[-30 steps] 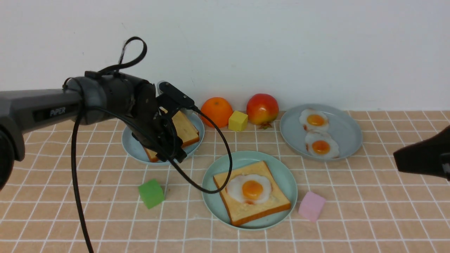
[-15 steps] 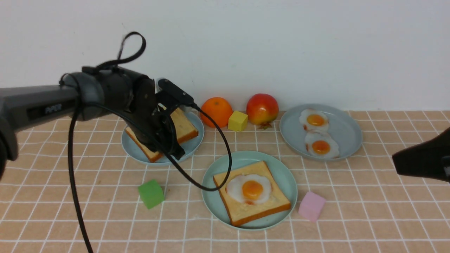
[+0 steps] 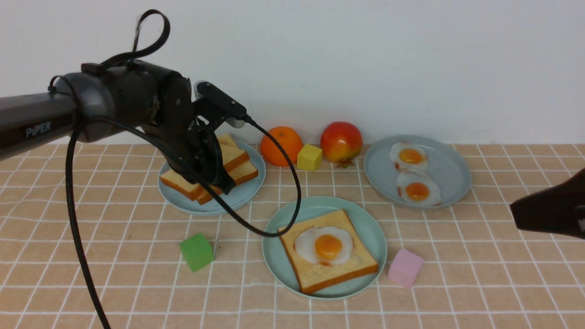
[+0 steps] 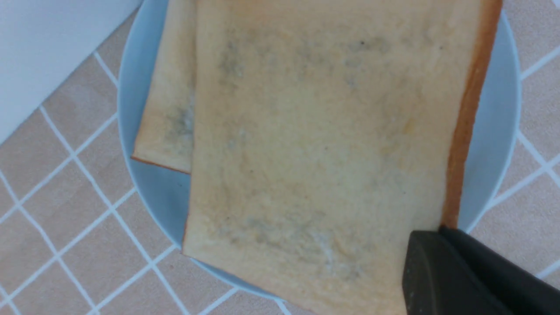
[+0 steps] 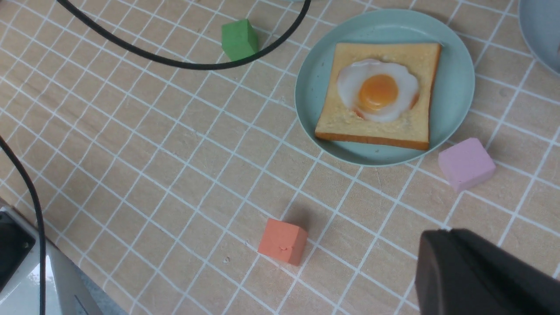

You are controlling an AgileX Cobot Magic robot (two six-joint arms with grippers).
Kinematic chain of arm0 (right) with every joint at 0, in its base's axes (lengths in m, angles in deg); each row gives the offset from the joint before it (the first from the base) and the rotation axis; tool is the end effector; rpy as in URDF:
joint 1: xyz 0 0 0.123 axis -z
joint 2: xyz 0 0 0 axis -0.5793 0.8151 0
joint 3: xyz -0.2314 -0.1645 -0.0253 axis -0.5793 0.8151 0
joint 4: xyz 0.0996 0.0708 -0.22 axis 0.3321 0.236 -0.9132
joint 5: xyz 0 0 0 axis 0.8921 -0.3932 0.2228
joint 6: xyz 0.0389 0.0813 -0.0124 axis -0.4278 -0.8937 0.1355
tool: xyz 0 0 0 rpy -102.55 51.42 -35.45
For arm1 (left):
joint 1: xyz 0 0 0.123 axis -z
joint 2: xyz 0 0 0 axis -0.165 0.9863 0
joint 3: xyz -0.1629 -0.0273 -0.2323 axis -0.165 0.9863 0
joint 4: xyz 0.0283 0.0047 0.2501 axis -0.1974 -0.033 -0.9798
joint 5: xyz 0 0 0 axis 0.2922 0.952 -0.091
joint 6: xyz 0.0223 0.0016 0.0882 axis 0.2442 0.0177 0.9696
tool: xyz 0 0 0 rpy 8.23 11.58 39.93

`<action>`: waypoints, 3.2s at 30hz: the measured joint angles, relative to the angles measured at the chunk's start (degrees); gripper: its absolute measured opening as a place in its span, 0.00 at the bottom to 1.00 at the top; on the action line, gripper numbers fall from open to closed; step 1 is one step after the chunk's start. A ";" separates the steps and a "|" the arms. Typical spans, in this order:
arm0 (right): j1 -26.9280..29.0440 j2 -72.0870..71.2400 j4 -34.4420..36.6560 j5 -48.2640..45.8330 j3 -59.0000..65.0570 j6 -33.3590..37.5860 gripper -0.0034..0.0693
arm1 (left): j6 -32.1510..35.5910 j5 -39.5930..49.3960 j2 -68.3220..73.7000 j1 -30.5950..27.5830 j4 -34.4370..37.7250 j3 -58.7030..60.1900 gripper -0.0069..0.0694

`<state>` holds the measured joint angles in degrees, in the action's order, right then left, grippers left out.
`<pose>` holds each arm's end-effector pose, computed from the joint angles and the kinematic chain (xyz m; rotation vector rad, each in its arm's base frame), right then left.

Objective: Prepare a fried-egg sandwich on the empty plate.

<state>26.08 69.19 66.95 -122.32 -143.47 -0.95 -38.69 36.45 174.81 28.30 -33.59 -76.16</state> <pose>0.1643 0.0718 0.3785 -0.5434 2.2966 0.6355 0.4116 -0.1333 0.2252 0.9091 2.4436 0.1216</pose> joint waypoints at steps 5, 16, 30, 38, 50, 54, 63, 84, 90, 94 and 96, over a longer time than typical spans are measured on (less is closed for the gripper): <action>0.00 0.00 -0.05 0.00 0.00 1.14 0.09 | -0.43 0.26 -2.34 2.56 -2.00 0.00 0.07; 0.00 -1.89 -4.22 1.55 0.00 1.25 0.09 | -7.59 3.59 -10.35 15.46 -5.93 2.66 0.07; 0.00 -13.45 -9.37 1.50 0.06 -2.94 0.09 | -8.80 0.55 -4.86 27.07 -5.79 6.58 0.07; 0.00 -15.78 -9.55 1.34 0.06 -3.13 0.09 | -9.18 -1.23 -2.10 27.07 -6.33 6.69 0.07; 0.00 -15.78 -9.55 1.34 0.06 -3.13 0.10 | -9.18 -1.40 -1.55 27.07 -5.45 6.70 0.19; 0.00 -15.78 -10.02 1.34 0.06 -3.13 0.10 | -9.18 -1.40 -1.68 27.07 -5.03 6.70 0.37; 0.00 -15.78 -11.08 1.40 0.06 -3.13 0.11 | -10.88 -0.29 -9.77 27.07 0.26 6.81 0.56; 0.00 -34.01 -21.75 -3.56 7.12 -20.68 0.05 | -16.68 -38.25 -85.47 27.07 10.33 64.18 0.07; 0.00 -42.19 -22.08 6.94 15.92 -26.96 0.05 | -16.70 -48.26 -97.67 27.07 11.14 76.95 0.07; 0.00 -43.90 -22.14 19.06 24.02 -28.21 0.05 | -16.70 -48.91 -100.52 27.07 11.65 82.15 0.07; 0.00 -43.90 -22.03 23.21 26.34 -28.38 0.05 | -16.70 -48.62 -100.52 27.07 11.78 83.68 0.07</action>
<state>26.08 25.28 44.92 -99.10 -117.13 -29.34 -55.39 -12.17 74.29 55.37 -21.81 7.52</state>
